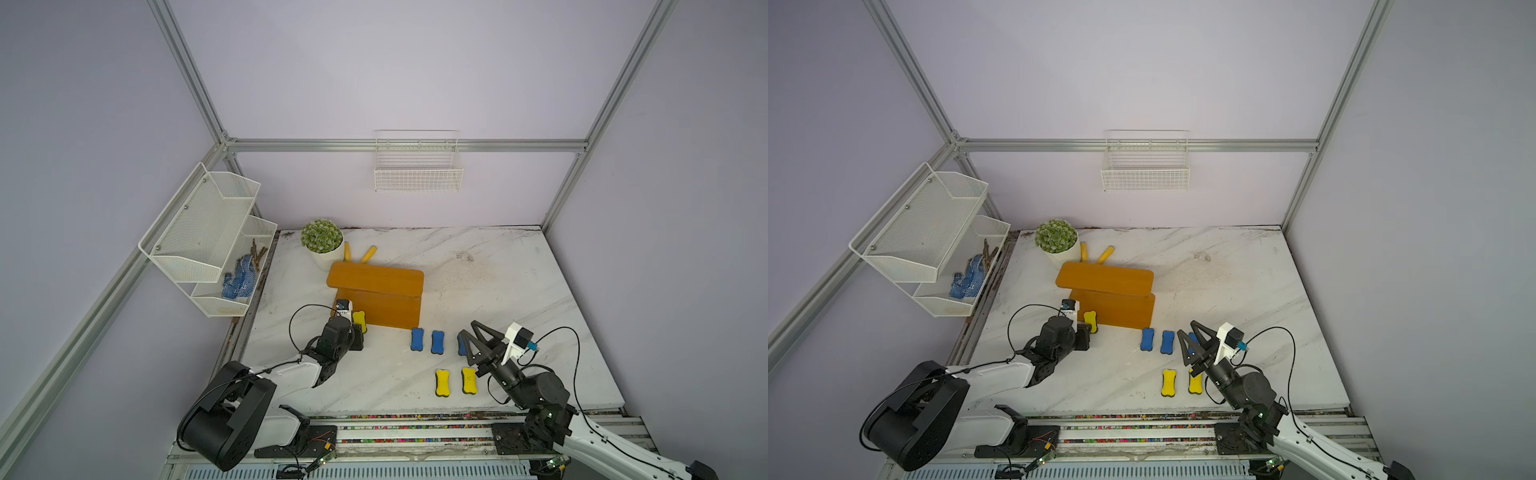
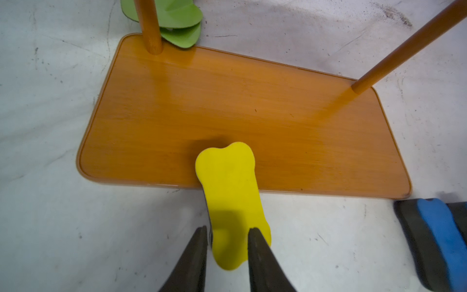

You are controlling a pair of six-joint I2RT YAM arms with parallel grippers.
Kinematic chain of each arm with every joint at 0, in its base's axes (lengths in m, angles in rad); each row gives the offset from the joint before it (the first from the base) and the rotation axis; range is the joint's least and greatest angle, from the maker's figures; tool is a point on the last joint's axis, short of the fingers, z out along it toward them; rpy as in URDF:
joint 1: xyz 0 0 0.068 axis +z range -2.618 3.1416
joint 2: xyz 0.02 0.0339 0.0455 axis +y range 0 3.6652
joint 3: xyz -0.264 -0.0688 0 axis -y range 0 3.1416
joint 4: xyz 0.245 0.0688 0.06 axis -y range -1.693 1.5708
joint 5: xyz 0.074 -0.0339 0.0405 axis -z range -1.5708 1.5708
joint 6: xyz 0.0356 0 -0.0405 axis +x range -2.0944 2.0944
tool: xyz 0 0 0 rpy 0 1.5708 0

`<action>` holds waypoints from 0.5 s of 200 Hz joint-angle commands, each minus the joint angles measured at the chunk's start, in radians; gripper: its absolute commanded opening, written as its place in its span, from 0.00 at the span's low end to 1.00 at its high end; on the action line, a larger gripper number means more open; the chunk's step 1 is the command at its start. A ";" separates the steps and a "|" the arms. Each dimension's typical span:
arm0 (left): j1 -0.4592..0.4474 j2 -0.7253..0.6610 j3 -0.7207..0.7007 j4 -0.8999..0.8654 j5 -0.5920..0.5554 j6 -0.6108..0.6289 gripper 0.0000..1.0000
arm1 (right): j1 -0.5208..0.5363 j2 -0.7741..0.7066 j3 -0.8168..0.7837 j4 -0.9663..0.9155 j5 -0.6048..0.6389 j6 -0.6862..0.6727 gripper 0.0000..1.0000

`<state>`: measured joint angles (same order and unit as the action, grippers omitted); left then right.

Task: Remove the whiteboard erasers from the shelf
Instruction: Pick up the whiteboard eraser from the center of the board.

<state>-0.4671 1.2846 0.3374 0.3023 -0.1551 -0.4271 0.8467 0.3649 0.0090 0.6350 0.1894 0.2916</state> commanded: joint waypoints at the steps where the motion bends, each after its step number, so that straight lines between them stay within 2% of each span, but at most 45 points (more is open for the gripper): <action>1: -0.001 -0.081 0.014 -0.041 -0.070 -0.004 0.41 | -0.004 0.010 -0.036 0.012 -0.005 0.002 0.54; 16: -0.001 -0.083 0.054 -0.055 -0.096 0.018 0.50 | -0.003 0.014 -0.035 0.014 -0.007 0.002 0.54; 41: -0.002 -0.015 0.113 -0.063 -0.036 0.021 0.64 | -0.005 0.002 -0.035 0.002 0.002 -0.003 0.54; 82: -0.037 0.065 0.097 -0.045 -0.041 -0.046 0.73 | -0.005 0.006 -0.037 0.004 0.006 -0.005 0.54; 100: -0.053 0.083 0.101 -0.050 -0.048 -0.056 0.74 | -0.005 0.022 -0.035 0.015 -0.002 -0.002 0.53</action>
<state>-0.5007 1.3514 0.4355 0.2424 -0.1940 -0.4538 0.8467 0.3725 0.0090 0.6353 0.1894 0.2913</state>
